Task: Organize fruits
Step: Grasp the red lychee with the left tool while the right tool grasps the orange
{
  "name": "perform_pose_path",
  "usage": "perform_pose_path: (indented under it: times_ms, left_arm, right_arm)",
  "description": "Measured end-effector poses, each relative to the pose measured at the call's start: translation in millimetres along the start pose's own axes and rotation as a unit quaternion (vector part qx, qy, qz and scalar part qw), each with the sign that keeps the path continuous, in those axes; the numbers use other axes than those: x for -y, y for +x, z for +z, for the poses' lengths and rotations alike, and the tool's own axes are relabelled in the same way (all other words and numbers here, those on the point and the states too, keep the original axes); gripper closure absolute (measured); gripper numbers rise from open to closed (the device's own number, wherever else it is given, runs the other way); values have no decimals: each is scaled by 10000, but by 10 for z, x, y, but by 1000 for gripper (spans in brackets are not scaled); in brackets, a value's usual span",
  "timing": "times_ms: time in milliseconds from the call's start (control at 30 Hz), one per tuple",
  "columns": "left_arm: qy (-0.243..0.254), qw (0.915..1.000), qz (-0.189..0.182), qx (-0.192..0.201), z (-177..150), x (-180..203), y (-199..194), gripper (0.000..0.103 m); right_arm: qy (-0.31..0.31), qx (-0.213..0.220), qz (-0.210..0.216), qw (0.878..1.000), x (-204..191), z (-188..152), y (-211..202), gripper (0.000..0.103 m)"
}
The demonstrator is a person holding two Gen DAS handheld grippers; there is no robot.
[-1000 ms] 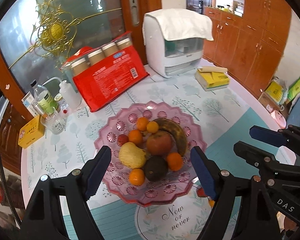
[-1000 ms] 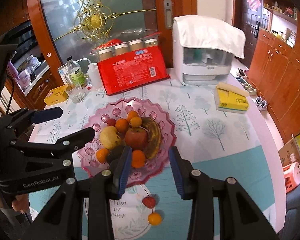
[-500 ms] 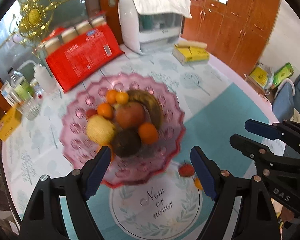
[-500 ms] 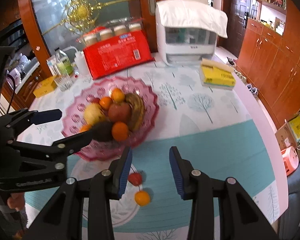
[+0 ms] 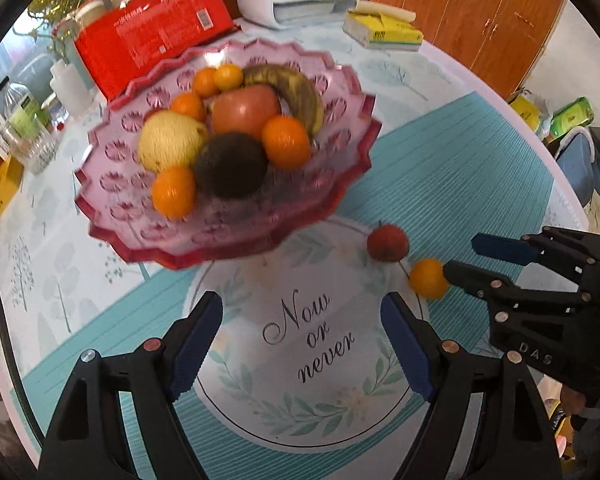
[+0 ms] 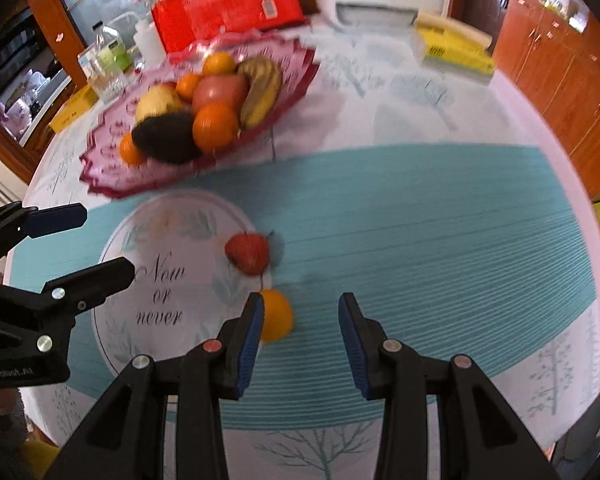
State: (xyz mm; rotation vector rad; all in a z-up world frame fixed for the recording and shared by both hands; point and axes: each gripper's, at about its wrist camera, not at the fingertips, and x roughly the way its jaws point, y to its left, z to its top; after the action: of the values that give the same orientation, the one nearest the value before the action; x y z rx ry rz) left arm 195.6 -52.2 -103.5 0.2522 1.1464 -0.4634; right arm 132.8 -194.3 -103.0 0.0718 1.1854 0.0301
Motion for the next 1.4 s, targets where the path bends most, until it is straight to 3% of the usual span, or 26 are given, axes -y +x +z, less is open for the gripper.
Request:
perform_pose_path:
  times_ms: [533,633,800,1100,1200,1333,1400]
  left_arm:
    - [-311,9994,26,-164,-72,-32,248,25]
    - [-307,9994,5,-185,-72,18,275,25]
    - [-254,9995,-33,-184,-21,179,350,25]
    - [-208,9998,-14,-59,206,560,545,26]
    - [-228,9997,-29,-99,249,637,627,34]
    - [-267,9992,-147,-274,283,724,745,62]
    - [-300,9990,-163,-304,289,732,775,69]
  right_arm:
    - [-460,-429,844,9944,-149,-47,278,64]
    - [-523,-537,1095,9912,-130,-88,291,72]
    - [-676,-405,751,9941,-56,-115,219,72]
    - [-84,-294,615,9976,484,-71,163,72]
    - [2,-277,581,9979,584,-65,173,72]
    - [73,-275,617,9977,674,-85,171,72]
    - [68,-266,644,9975,687,-75,177,72]
